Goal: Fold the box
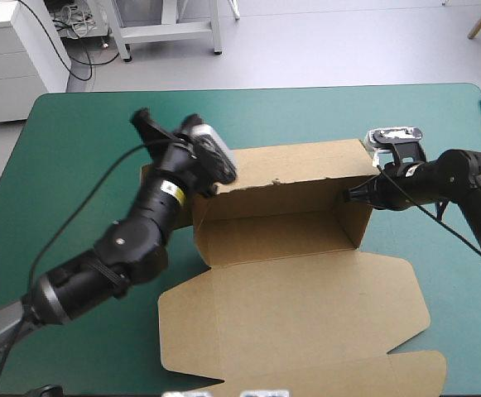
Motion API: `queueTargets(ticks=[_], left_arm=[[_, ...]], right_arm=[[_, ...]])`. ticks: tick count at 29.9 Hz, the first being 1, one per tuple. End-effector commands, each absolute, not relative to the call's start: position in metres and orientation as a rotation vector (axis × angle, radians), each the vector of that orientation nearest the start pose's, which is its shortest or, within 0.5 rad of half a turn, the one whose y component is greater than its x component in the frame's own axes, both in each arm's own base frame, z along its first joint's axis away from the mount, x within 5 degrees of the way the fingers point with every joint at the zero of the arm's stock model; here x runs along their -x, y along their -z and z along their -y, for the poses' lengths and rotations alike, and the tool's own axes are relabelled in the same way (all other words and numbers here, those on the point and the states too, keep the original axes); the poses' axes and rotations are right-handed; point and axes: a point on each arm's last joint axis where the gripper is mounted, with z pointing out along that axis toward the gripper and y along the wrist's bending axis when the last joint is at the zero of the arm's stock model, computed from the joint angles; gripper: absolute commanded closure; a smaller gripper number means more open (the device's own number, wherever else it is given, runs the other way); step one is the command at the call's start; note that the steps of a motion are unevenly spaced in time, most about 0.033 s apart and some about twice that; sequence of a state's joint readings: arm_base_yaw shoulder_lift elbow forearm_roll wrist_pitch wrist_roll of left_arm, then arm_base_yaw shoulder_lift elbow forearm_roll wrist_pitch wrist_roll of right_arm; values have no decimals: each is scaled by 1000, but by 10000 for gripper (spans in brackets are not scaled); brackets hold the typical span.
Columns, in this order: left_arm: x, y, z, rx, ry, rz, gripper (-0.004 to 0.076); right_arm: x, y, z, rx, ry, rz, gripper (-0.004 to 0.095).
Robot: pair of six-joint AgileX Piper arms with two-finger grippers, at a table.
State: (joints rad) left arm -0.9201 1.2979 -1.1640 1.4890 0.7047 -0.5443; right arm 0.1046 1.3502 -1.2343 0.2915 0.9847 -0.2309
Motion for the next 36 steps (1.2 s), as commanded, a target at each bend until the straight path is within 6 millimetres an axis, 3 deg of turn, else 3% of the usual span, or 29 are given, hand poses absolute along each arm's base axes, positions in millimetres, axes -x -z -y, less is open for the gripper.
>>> queueTargets(ticks=[1,5,10,18,24,27,33,36], left_arm=[[-235,-430,141,-768,-511,-1485,709],[-260,-422,94,-552,-428,-1668,709],[-272,-412,55,-361,-314,-1819,709],[-272,-396,25,-209,-197,-2029,709],[-266,-384,17,-220,-201,-2174,709],[-264,-381,16,-230,-215,-2214,709],[-263,-380,19,-201,-167,-2233,709],[-263,-380,19,-197,-161,-2233,709]], right_arm=[[-267,-360,-50,302,-334,-2625,908],[-289,-349,-52,305,-334,-2692,909],[-324,-338,-56,309,-336,-2694,909],[-383,-324,-61,344,-312,-2635,908],[-402,-322,-63,437,-278,-2580,887],[-405,-323,-62,431,-260,-2554,798],[-406,-334,-61,444,-227,-2526,378],[-405,-346,-62,461,-227,-2516,309]])
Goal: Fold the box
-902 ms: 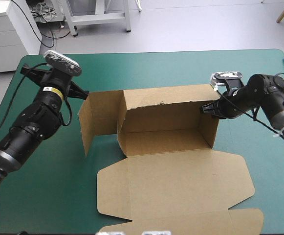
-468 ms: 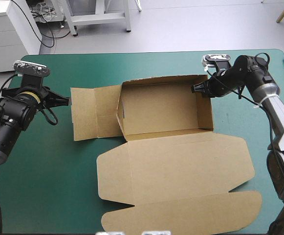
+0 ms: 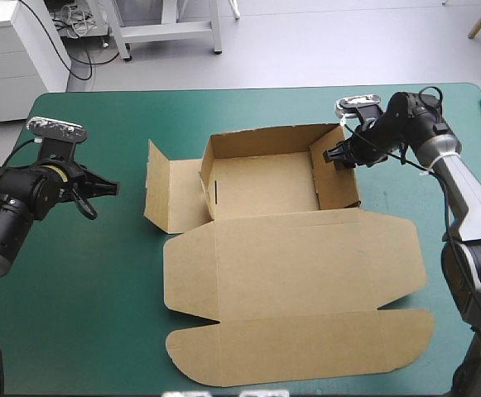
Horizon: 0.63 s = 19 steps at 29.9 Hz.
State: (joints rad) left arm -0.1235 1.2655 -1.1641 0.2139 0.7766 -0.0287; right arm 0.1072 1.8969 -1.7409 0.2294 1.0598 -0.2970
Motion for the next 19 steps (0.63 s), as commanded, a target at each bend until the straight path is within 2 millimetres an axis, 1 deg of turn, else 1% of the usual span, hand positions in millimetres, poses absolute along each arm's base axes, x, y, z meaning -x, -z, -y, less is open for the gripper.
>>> queueTargets(ticks=[1,4,8,11,13,16,19], left_arm=[[-263,-380,18,-190,-162,-2236,709],[-263,-379,8,-106,-122,-2246,709],[-263,-379,-19,57,-58,-2253,709],[-260,-379,-36,138,1,-2251,709],[-258,-378,-45,178,60,-2254,709],[-255,-378,-53,203,125,-2256,710],[-254,-378,-53,199,145,-2263,713]], right_arm=[[-404,-351,-62,468,-227,-2516,309],[-400,-368,-62,488,-230,-2511,309],[-388,-392,-60,488,-217,-2452,309],[-379,-404,-59,483,-204,-2425,309],[-376,-408,-58,482,-202,-2414,309],[-376,-408,-59,454,-226,-2414,325],[-385,-397,-60,404,-245,-2436,334]])
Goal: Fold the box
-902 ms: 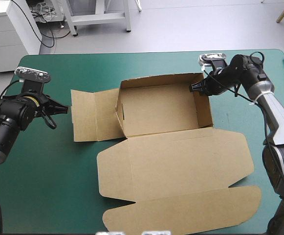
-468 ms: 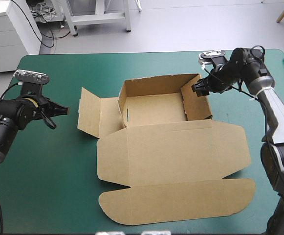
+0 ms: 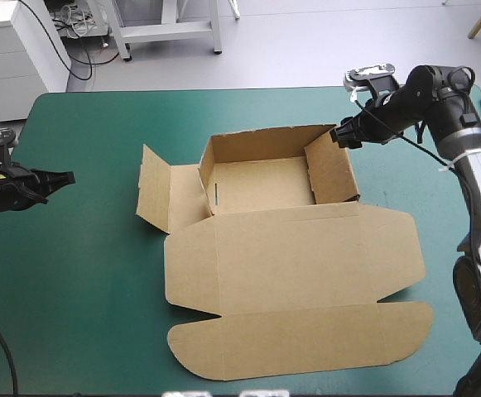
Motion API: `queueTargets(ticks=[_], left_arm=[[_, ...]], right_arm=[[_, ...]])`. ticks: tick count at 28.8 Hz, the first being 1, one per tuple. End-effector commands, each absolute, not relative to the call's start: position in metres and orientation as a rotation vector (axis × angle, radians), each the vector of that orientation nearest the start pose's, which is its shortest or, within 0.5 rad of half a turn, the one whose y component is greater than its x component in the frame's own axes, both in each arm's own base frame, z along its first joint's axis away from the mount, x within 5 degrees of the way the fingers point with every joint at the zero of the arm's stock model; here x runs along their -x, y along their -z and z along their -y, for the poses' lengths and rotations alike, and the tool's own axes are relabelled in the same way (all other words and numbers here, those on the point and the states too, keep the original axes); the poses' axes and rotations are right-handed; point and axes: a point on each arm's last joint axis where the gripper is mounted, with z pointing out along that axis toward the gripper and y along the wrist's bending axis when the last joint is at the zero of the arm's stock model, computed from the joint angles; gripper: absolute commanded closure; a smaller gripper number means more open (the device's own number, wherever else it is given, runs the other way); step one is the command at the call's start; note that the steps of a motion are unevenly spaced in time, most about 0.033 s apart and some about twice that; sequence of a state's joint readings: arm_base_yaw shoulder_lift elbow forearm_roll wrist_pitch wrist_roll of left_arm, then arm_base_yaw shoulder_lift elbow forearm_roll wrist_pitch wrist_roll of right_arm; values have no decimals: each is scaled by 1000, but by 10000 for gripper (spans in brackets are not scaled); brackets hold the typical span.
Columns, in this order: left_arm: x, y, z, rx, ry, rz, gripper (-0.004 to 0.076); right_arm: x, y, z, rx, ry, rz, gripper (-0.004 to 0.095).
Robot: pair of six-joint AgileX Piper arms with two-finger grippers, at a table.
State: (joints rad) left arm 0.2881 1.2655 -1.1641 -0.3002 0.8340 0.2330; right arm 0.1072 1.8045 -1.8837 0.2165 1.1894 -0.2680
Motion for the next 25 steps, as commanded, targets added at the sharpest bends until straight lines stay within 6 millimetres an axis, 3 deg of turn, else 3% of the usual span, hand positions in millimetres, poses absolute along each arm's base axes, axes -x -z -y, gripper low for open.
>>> queueTargets(ticks=[1,9,16,18,23,25], left_arm=[[-254,-378,-53,199,147,-2267,713],[-253,-377,-53,192,148,-2272,715],[-253,-377,-53,192,148,-2272,722],[-253,-377,-53,189,147,-2272,731],[-253,-377,-53,177,141,-2273,731],[-253,-377,-53,176,142,-2274,731]], right_arm=[[-388,-392,-61,404,-247,-2449,334],[-422,-329,-68,413,-333,-2616,334],[-434,-303,-72,415,-368,-2671,368],[-435,-300,-72,415,-369,-2679,473],[-435,-298,-74,426,-372,-2682,929],[-435,-300,-75,410,-403,-2678,907]])
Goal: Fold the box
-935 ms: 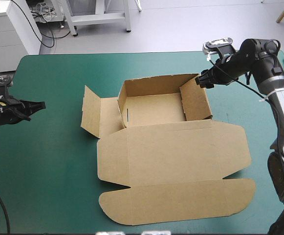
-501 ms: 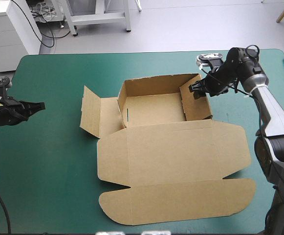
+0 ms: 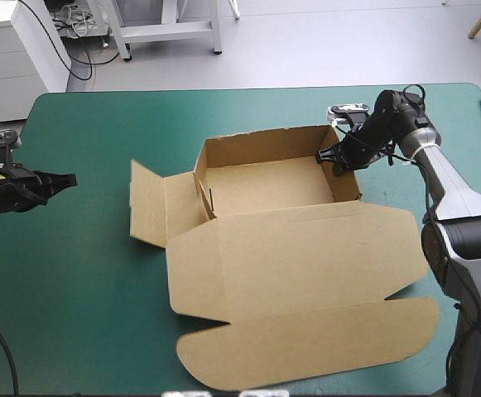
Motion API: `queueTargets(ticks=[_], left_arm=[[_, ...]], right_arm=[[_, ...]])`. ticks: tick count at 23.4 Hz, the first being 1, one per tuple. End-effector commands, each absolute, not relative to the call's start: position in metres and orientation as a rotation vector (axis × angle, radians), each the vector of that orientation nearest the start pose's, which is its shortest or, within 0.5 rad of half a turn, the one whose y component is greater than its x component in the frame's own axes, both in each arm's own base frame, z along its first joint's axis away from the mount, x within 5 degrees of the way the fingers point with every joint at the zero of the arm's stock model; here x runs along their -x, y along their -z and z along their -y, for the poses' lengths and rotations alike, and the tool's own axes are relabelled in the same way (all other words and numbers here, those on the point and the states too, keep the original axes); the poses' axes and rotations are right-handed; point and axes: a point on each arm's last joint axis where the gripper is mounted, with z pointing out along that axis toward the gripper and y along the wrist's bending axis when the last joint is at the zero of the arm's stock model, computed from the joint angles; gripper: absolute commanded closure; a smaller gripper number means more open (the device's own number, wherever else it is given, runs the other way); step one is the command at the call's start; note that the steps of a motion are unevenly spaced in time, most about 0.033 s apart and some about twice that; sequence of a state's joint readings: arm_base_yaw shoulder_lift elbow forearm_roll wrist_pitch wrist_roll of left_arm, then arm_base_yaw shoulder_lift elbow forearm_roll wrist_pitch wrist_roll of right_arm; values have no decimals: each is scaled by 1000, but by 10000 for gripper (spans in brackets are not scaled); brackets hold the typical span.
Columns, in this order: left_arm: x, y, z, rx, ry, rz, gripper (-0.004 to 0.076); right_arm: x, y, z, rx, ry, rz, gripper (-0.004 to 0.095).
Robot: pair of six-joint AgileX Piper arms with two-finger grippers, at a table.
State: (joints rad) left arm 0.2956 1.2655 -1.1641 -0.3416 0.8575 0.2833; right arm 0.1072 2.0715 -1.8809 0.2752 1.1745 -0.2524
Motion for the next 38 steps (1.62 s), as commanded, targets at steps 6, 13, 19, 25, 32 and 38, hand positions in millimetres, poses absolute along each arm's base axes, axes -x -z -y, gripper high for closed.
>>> queueTargets(ticks=[6,13,19,25,32,38], left_arm=[[-250,-373,-49,11,127,-2344,598],[-256,-383,-39,107,332,-2212,155],[-268,-375,-40,143,388,-2210,157],[-283,-357,-32,195,643,-2270,159],[-292,-363,-15,97,982,-2140,159],[-286,-379,-1,-35,1220,-1990,159]], right_arm=[[-418,-341,-62,370,-382,-2587,910],[-366,-427,-17,232,-356,-2375,911],[-311,-486,6,140,-392,-2184,930],[-266,-520,6,152,-327,-2073,929],[-254,-525,-7,174,-478,-2028,929],[-284,-474,-35,257,-582,-2141,928]])
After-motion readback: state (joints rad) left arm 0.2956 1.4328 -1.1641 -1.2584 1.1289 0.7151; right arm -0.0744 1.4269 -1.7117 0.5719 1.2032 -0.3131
